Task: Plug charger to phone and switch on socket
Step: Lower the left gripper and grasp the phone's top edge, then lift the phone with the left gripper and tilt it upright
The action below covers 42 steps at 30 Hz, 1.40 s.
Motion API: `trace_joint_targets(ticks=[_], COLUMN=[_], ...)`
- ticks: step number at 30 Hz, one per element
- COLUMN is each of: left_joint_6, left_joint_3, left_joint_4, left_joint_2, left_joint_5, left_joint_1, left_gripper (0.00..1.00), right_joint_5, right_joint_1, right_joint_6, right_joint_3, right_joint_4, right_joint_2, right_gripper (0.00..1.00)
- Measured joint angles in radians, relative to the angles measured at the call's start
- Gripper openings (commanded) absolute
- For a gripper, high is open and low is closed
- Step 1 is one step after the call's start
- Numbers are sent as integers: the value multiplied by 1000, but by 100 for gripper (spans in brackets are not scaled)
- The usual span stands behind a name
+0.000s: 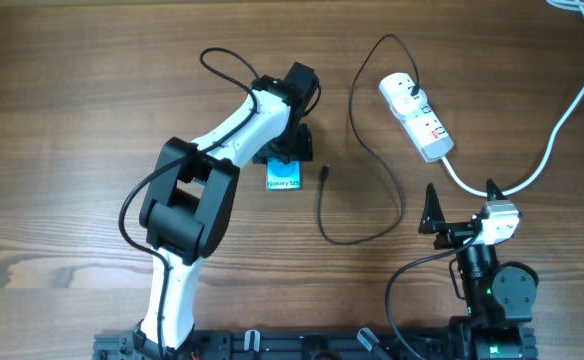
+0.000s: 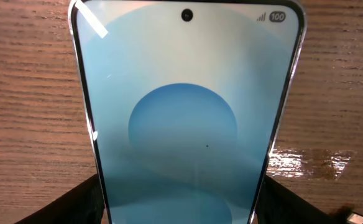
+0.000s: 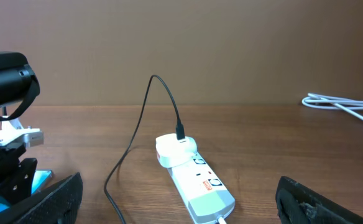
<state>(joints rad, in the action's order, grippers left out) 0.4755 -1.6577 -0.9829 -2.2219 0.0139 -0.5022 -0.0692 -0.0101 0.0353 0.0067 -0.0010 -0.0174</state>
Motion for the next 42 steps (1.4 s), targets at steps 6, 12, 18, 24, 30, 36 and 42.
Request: trace_joint_targets(ticks=[6, 12, 18, 24, 30, 36, 42], left_joint_6=[35, 43, 47, 51, 55, 58, 58], left_joint_3=[0, 13, 13, 13, 13, 14, 14], left_joint_4=[-8, -20, -24, -25, -25, 32, 49], left_joint_2=[4, 42, 114, 144, 146, 146, 150], left_joint_5=[-4, -49, -129, -362, -740, -1158, -1407], left_joint_1=[0, 0, 3, 64, 185, 261, 276], left_gripper=[70, 71, 71, 71, 73, 73, 73], right_joint_5=[0, 0, 0, 0, 0, 0, 0], right_joint_1=[0, 0, 0, 0, 0, 0, 0], right_joint_6=[0, 0, 0, 0, 0, 0, 0], right_joint_3=[0, 0, 0, 0, 0, 0, 0], right_joint_4=[0, 0, 0, 0, 0, 0, 0], right_joint_2=[0, 0, 0, 0, 0, 0, 0], right_gripper=[100, 99, 100, 100, 100, 100, 100])
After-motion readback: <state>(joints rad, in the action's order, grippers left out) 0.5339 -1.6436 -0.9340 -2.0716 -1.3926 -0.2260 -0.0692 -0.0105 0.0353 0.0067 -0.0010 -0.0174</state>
